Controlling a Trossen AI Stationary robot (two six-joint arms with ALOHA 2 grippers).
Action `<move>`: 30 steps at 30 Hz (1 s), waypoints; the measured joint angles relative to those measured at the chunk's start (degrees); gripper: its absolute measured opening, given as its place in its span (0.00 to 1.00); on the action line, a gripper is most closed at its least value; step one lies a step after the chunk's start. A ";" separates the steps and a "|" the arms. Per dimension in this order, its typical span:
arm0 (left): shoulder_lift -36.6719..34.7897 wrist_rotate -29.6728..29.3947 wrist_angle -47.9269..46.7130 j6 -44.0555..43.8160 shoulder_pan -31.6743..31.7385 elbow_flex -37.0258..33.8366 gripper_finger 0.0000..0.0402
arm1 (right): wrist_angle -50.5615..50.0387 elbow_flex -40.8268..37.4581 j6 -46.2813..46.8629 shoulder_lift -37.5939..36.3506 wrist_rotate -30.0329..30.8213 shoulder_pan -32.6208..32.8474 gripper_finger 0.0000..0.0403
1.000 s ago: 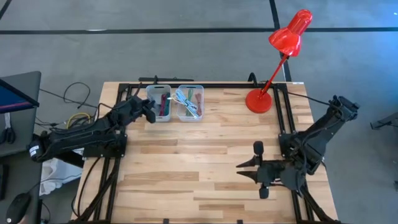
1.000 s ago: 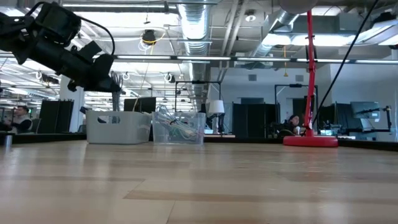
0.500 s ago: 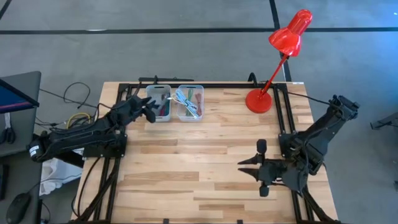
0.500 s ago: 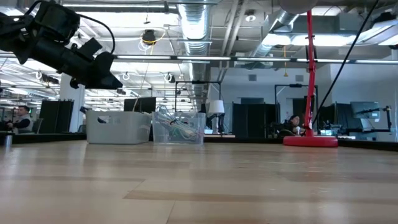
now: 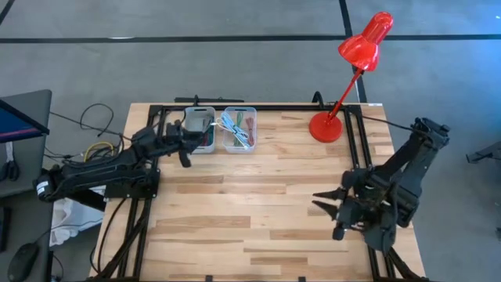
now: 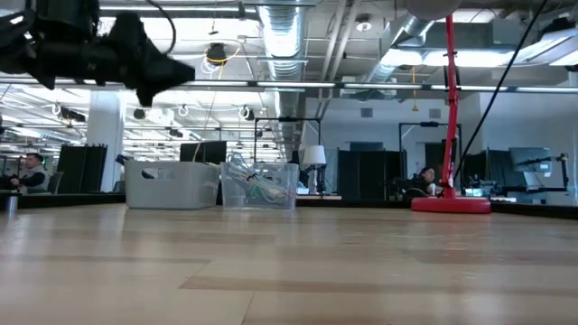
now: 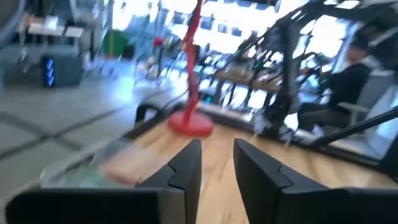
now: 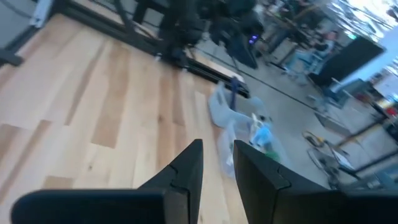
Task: Pick & Place USB Port
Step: Return to Home Position
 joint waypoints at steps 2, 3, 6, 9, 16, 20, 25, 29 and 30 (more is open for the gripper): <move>-0.84 0.16 2.22 1.18 -1.29 0.00 0.21 | -5.30 0.00 5.85 -1.10 2.40 1.43 0.20; -1.54 0.16 2.46 1.95 -1.94 0.00 0.21 | -7.92 0.00 8.65 -1.83 3.10 2.12 0.20; -3.21 0.32 2.41 2.44 -3.84 0.00 0.18 | -13.07 0.00 13.95 -4.24 4.52 3.44 0.20; -3.98 1.63 2.28 2.44 -6.11 0.00 0.16 | -13.43 0.00 13.54 -6.30 4.39 3.36 0.20; -4.15 1.60 1.55 2.61 -10.59 0.00 0.11 | -7.64 -0.72 6.68 -7.51 1.28 -0.04 0.20; -4.15 1.37 1.39 2.61 -12.76 0.00 0.09 | -1.33 -4.59 2.44 -7.72 -1.78 -3.85 0.20; -4.15 1.23 1.38 2.61 -15.74 0.00 0.06 | 4.82 -9.70 -0.95 -10.77 -3.88 -9.18 0.20; -4.62 0.96 1.54 2.64 -18.21 0.14 0.04 | 16.49 -12.52 -12.01 -15.78 -5.40 -10.35 0.20; -4.87 0.53 1.34 2.83 -18.81 0.37 0.04 | 21.14 -13.45 -16.39 -17.48 -7.09 -10.58 0.19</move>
